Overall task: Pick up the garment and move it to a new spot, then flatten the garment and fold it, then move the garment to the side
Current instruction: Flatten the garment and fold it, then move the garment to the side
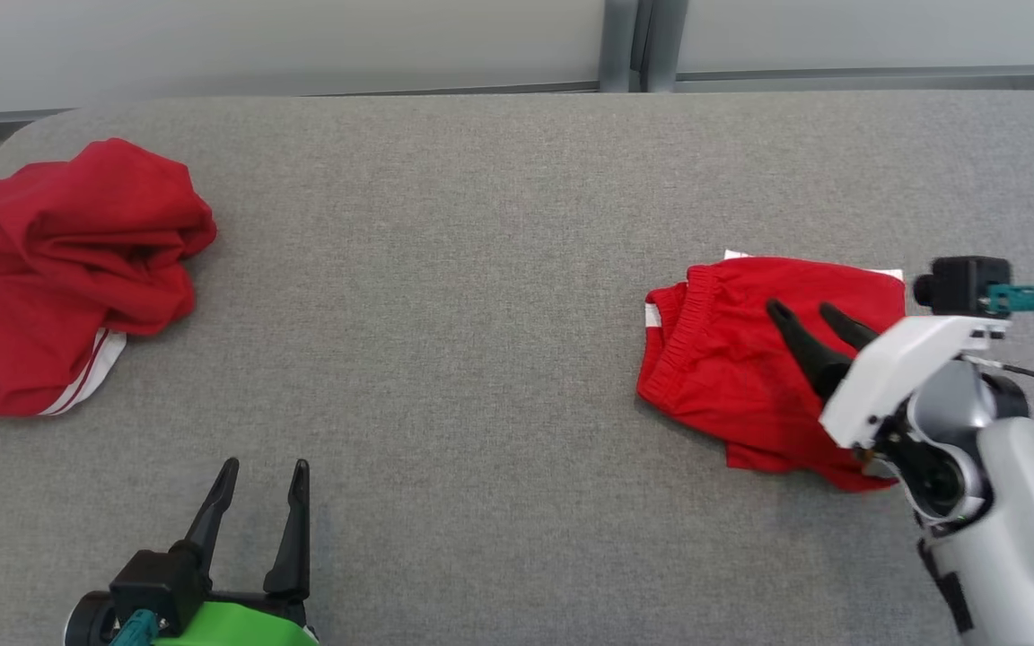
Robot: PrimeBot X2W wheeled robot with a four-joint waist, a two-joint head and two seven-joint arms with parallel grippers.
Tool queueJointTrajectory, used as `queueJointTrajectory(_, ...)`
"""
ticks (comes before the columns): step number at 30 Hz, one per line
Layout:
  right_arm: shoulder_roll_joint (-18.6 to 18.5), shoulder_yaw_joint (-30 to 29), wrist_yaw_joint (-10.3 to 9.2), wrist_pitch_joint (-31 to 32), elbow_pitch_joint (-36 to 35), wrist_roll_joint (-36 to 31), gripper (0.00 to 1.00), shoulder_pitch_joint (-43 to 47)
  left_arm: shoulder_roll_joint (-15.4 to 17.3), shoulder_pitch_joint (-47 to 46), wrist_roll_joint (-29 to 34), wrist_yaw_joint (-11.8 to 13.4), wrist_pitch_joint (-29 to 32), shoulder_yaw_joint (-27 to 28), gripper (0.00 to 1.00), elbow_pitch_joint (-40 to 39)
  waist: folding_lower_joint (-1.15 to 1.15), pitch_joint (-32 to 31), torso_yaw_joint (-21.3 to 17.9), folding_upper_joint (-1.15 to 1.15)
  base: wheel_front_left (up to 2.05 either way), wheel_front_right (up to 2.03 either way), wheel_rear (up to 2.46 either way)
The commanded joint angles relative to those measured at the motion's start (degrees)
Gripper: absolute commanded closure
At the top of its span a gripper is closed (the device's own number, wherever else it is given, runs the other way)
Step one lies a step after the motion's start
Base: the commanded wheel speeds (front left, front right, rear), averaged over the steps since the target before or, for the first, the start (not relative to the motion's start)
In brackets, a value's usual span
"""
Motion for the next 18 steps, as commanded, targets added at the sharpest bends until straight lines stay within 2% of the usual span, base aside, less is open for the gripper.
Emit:
queueJointTrajectory(1, -1.35, -1.73, 0.03, 1.58, -1.23, 0.36, 0.00, 1.88, 0.08, 0.76, 0.33, -0.15, -0.18, 0.29, 0.00, -0.58, 0.00, 0.40, -0.37, 0.66, 0.00, 0.00, 0.00)
queueJointTrajectory(5, -4.97, -6.00, 0.03, 6.54, -3.61, -0.62, 0.00, 5.37, 0.37, 0.84, 0.48, -0.15, -0.18, 0.42, 0.00, -1.38, 0.00, 1.25, -0.49, 0.66, 0.00, 0.00, 0.00)
queueJointTrajectory(8, -5.63, -9.01, 0.03, 9.28, -4.10, -1.06, 0.00, 6.59, 0.44, 0.28, 0.74, -0.15, -0.18, 0.55, 0.00, -1.84, 0.00, 1.88, -0.34, 0.66, 0.00, 0.00, 0.00)
queueJointTrajectory(13, -4.34, -13.62, 0.03, 12.89, -2.78, -1.89, 0.00, 6.80, 0.02, -0.72, 0.93, -0.15, -0.18, 0.41, 0.00, -2.14, 0.00, 2.63, 0.29, 0.66, 0.00, 0.00, 0.00)
queueJointTrajectory(18, -2.18, -16.58, 0.03, 14.71, 1.63, -3.51, 0.00, 4.73, 0.15, -1.15, 0.81, -0.16, -0.19, 0.07, 0.00, -1.89, 0.00, 3.17, 0.88, 0.66, 0.00, 0.00, 0.00)
